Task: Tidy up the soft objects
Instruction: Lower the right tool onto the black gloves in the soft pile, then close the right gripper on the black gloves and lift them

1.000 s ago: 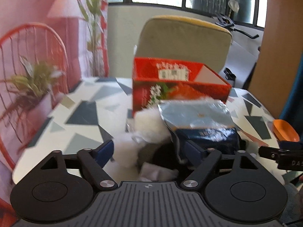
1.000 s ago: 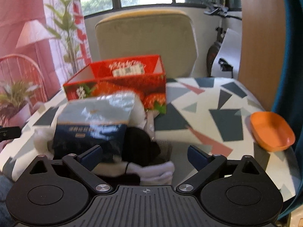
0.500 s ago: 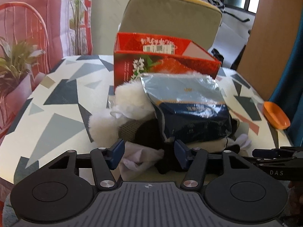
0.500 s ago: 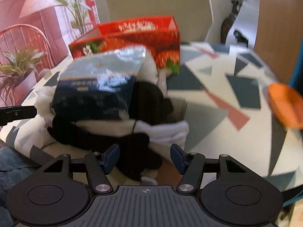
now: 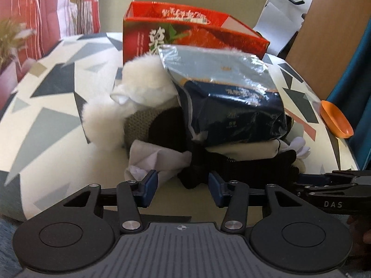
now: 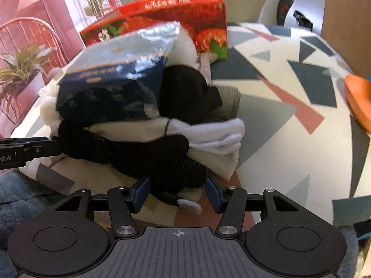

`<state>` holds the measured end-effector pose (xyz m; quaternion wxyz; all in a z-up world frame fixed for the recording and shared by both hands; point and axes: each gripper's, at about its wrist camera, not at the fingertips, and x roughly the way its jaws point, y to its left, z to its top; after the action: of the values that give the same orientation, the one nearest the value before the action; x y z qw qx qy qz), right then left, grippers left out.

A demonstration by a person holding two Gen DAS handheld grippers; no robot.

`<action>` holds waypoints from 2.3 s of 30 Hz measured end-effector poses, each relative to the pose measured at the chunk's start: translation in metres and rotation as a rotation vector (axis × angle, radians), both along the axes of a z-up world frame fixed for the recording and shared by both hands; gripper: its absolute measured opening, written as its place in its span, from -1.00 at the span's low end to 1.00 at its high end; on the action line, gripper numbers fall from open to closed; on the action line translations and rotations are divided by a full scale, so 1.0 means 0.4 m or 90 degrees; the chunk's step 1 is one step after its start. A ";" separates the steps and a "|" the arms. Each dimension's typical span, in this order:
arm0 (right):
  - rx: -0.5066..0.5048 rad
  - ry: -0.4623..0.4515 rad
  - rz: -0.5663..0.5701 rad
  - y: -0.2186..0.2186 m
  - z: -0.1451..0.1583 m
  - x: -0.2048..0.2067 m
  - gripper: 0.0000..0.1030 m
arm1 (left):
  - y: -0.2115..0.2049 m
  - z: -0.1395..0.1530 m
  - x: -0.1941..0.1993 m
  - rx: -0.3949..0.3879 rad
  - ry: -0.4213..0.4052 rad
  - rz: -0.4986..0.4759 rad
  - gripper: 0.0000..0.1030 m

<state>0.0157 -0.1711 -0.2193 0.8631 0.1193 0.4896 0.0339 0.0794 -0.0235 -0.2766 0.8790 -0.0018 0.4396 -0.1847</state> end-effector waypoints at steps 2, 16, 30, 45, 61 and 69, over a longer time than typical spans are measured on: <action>0.008 0.009 0.000 -0.002 -0.014 0.009 -0.02 | -0.004 -0.010 0.009 -0.008 0.010 -0.003 -0.01; -0.008 -0.044 0.004 0.005 -0.022 0.023 0.09 | -0.021 -0.045 0.051 -0.051 0.011 -0.001 0.26; 0.025 -0.048 0.007 -0.003 -0.031 0.024 -0.21 | -0.043 -0.051 0.035 -0.054 0.020 -0.039 -0.07; 0.037 -0.076 0.053 0.018 0.016 0.004 -0.85 | -0.033 -0.011 0.014 -0.051 -0.008 -0.057 -0.55; 0.071 -0.170 0.052 0.022 0.142 -0.045 -0.87 | -0.002 0.087 -0.043 -0.067 -0.072 -0.057 -0.56; 0.053 -0.172 0.060 0.042 0.151 -0.041 -0.87 | 0.002 0.091 -0.056 -0.061 -0.079 -0.052 -0.56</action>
<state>-0.0008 -0.1544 -0.1587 0.9128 0.1261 0.3724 0.1104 0.0571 -0.0228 -0.2401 0.8951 -0.0148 0.3749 -0.2408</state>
